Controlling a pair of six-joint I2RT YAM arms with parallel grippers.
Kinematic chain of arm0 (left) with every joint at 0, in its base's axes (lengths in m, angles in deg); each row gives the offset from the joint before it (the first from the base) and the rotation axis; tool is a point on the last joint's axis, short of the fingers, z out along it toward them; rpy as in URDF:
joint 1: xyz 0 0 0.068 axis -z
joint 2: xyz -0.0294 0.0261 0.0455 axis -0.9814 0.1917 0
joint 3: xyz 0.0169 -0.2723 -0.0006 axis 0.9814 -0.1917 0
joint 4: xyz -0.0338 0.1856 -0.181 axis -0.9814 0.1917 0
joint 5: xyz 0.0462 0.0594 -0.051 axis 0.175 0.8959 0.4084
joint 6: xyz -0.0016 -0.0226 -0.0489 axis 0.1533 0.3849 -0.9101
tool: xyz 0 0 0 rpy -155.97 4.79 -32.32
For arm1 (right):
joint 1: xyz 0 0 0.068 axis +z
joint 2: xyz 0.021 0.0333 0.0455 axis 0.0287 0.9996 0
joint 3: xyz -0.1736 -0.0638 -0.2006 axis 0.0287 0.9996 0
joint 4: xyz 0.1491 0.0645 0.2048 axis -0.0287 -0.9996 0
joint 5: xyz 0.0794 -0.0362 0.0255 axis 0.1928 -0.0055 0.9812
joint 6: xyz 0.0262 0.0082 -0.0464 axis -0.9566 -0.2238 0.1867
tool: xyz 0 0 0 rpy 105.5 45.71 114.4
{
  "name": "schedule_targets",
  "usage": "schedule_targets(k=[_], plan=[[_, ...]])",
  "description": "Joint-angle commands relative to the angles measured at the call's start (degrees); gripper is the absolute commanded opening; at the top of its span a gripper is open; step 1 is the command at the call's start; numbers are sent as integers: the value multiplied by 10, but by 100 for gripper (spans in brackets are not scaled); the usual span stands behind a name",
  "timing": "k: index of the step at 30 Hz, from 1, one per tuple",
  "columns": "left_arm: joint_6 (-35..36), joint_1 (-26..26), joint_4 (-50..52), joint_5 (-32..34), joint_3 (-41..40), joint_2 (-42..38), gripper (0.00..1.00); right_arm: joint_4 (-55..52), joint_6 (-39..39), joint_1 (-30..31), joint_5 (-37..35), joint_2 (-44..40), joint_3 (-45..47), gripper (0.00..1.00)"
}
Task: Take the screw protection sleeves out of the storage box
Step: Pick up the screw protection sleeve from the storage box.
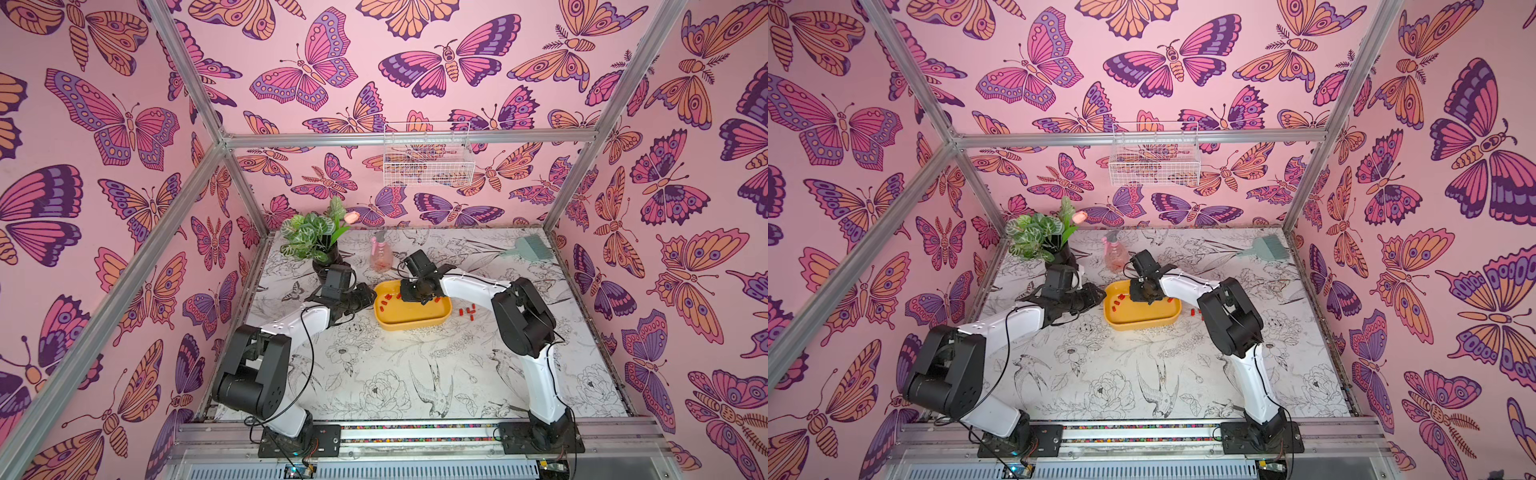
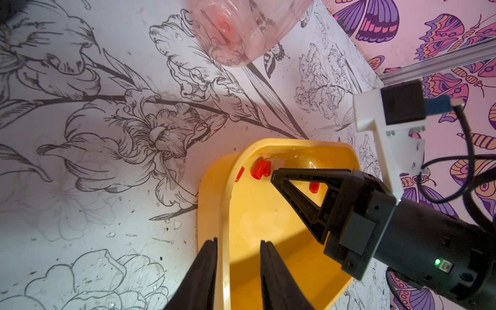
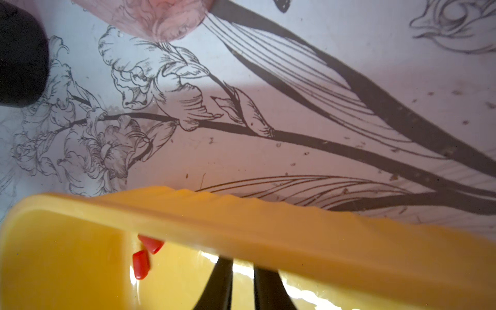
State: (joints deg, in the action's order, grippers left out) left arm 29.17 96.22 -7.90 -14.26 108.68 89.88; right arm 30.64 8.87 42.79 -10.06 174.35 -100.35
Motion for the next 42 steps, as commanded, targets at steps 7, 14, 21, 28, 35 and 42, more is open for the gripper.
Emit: schedule_targets(k=[7, 14, 21, 28, 35, 42], plan=[[1, -2, -3, -9, 6, 9, 33, -15, -5, 3, -10, 22, -22, 20], [1, -2, -4, -9, 6, 9, 33, -9, -8, 3, -7, 25, -23, 23], [1, -2, -4, -9, 6, 10, 33, -6, -12, 4, -1, 29, -29, 25], [1, -1, -4, -10, 6, 10, 33, -6, -14, 4, -2, 36, -35, 25], [1, -1, -4, -11, 6, 9, 33, -16, -18, 4, -5, 47, -48, 21], [1, -1, -5, -11, 6, 9, 33, -28, -18, 4, -8, 52, -55, 14]])
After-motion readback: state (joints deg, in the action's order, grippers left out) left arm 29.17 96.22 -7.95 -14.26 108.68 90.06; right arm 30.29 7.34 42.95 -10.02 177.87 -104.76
